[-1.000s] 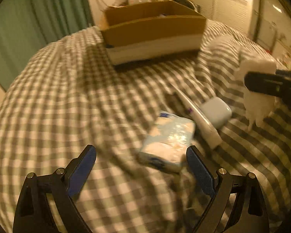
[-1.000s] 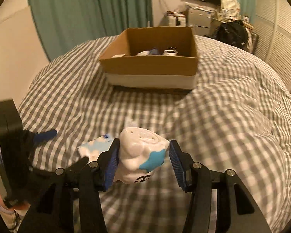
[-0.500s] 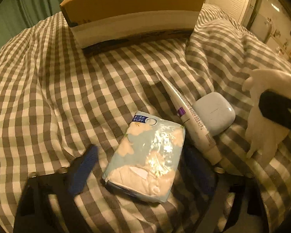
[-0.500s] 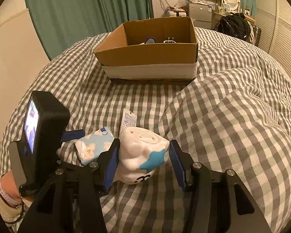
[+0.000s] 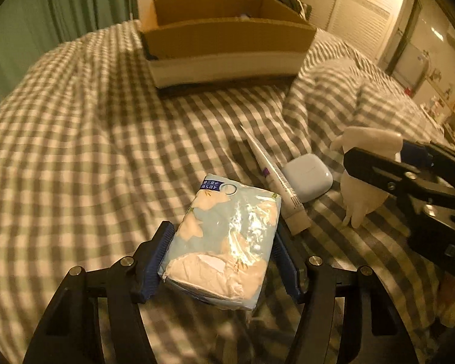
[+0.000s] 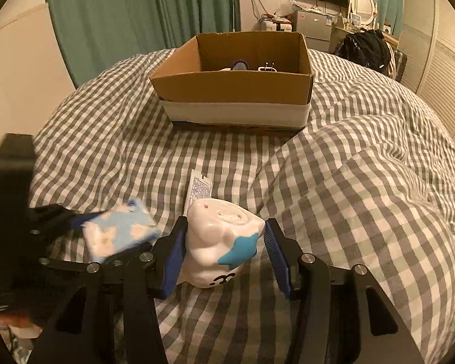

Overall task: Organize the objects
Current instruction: 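Grasp the tissue pack with the left tool while the right tool grasps the white figurine, then carry tissue pack and figurine into the box and release both tools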

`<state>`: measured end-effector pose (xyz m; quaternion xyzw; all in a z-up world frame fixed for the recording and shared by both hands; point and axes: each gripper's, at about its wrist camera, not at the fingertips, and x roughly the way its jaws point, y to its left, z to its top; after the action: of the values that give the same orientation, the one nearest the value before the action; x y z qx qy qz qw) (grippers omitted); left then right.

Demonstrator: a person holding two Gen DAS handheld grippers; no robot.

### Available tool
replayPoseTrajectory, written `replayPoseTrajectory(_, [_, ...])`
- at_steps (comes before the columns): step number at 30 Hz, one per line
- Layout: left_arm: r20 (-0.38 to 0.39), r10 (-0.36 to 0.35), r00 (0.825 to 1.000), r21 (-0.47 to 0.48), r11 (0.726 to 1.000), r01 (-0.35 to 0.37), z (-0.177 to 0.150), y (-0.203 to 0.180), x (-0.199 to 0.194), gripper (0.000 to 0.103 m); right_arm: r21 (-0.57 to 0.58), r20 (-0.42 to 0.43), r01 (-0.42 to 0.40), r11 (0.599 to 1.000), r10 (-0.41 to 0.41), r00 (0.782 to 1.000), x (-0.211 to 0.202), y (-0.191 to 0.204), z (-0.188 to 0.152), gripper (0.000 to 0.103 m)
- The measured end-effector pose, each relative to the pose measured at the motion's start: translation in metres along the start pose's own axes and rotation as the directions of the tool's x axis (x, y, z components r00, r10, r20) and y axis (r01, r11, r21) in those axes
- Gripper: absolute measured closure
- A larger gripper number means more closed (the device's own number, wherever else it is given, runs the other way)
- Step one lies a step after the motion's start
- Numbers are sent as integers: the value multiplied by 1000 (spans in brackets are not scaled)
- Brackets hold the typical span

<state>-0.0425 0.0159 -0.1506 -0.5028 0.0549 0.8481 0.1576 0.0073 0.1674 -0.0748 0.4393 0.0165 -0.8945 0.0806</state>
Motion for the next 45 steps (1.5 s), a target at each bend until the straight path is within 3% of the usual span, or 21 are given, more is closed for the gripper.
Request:
replayPoseTrajectory(6, [79, 4, 997, -1, 1000, -4, 6, 2, -37, 38, -20, 59, -14, 1000, 15, 998, -23, 10, 4, 53])
replayPoseTrajectory(12, [190, 26, 981, 12, 1000, -29, 29, 1, -76, 38, -74, 151, -10, 997, 21, 988, -63, 22, 29, 53])
replayPoseTrajectory(23, [356, 53, 933, 4, 998, -58, 122, 7, -107, 38, -127, 317, 39, 991, 3, 948, -115, 17, 114, 53])
replayPoseTrajectory(35, [489, 127, 863, -28, 991, -130, 244, 14, -97, 38, -147, 418, 64, 987, 3, 909, -96, 8, 226, 53])
replayPoseTrajectory(41, [495, 130, 859, -28, 991, -134, 292, 36, -61, 38, -95, 433, 58, 994, -11, 902, -64, -15, 277, 53])
replayPoseTrajectory(45, [467, 116, 877, -13, 992, -124, 300, 47, -24, 38, -56, 413, 55, 997, -27, 910, -23, -32, 304, 53])
